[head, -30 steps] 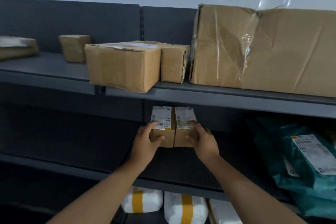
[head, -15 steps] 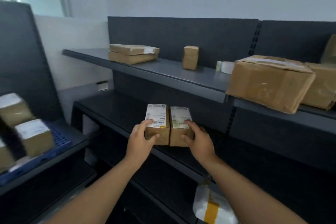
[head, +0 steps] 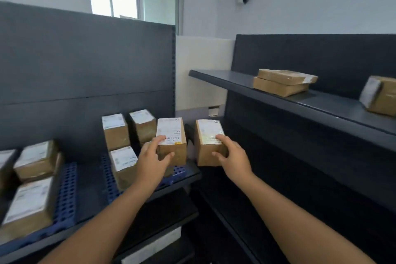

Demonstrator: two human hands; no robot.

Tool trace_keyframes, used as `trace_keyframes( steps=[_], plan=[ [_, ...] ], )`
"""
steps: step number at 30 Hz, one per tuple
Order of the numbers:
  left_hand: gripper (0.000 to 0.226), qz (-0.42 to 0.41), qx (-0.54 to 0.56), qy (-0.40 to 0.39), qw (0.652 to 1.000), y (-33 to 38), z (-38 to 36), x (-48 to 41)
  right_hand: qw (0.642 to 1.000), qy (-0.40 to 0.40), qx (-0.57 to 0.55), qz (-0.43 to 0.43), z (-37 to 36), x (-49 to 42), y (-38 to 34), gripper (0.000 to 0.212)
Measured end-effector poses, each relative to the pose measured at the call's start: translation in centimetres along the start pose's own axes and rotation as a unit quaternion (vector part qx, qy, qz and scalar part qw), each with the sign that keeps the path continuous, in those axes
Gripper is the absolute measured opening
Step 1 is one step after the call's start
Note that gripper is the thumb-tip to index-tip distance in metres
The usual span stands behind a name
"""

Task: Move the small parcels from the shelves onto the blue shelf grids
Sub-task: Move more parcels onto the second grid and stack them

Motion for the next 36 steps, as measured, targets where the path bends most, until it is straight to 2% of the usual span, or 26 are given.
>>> trace_keyframes(
  steps=[8, 15, 28, 36],
  plan=[
    [0.05, 0.066, -0.066, 0.058, 0.994, -9.0, 7.3, -2.9, 0.995, -0.087, -0.025, 0.034, -12.0, -5.6, -2.6, 0.052],
    [0.049, 0.1, -0.111, 0.064, 0.987, -12.4, 7.2, -3.8, 0.986, -0.148, -0.054, 0.043, -17.7, -8.9, -2.1, 0.05],
    [0.066, 0.126, -0.143, 0.074, 0.979, -13.4, 5.5, -3.5, 0.978, -0.2, -0.044, 0.05, -19.3, -10.4, 0.7, 0.058],
    [0.065, 0.133, -0.15, 0.085, 0.976, -13.4, 6.0, -2.9, 0.976, -0.203, -0.045, 0.063, -19.1, -10.6, 0.9, 0.064]
  ],
)
Point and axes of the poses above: each hand's wrist, its own x-axis away from the middle knuckle, its own z-axis out of the back of the hand, y = z × x, the point moved 7 cm from there along -x, towards the middle knuckle, and after that the axes turned 15 degrees about -x, right-handed, at the moved point
